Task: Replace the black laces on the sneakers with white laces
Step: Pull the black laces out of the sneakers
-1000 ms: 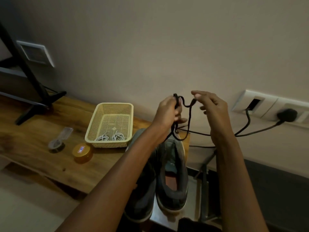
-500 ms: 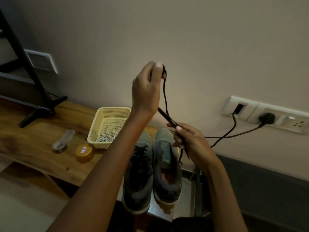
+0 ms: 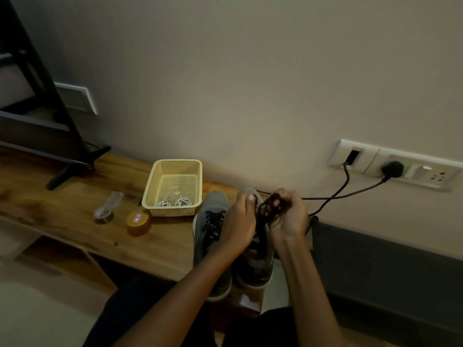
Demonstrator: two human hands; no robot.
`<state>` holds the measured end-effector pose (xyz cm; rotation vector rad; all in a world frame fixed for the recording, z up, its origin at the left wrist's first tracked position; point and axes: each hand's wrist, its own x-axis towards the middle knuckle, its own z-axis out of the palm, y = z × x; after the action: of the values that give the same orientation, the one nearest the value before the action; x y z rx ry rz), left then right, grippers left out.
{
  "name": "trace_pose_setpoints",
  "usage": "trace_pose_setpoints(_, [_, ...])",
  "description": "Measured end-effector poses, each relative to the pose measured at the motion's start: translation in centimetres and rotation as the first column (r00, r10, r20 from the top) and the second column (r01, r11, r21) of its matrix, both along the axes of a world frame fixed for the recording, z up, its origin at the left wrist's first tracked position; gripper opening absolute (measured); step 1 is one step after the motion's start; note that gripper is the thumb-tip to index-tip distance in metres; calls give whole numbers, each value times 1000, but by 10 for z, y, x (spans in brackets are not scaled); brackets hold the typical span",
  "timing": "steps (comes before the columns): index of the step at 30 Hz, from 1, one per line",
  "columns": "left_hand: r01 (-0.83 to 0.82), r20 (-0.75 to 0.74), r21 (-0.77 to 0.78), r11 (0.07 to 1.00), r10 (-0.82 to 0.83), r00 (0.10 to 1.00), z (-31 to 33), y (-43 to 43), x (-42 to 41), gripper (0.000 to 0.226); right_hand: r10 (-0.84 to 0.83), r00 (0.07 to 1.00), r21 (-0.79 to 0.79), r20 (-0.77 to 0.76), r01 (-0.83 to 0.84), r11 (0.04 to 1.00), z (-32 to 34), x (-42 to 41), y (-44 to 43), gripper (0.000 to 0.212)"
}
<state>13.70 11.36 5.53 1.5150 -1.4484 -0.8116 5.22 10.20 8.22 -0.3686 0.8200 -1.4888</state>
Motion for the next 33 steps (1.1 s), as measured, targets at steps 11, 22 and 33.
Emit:
trace_pose_setpoints(11, [227,789,184,957,-281,547,-22,14,19,36,160,-139,190,-977,-237,953,-61,-8,8,25])
trace_pose_setpoints(22, [184,882,299,936,-344,321,-16,35,25,41,87,-642,318,-761,-254,914,-60,3,22,24])
trace_pose_setpoints(33, [160,809,27,987,-116,576,-23,18,23,19,158,-276,253,-948,-351,901,-54,-30,14,39])
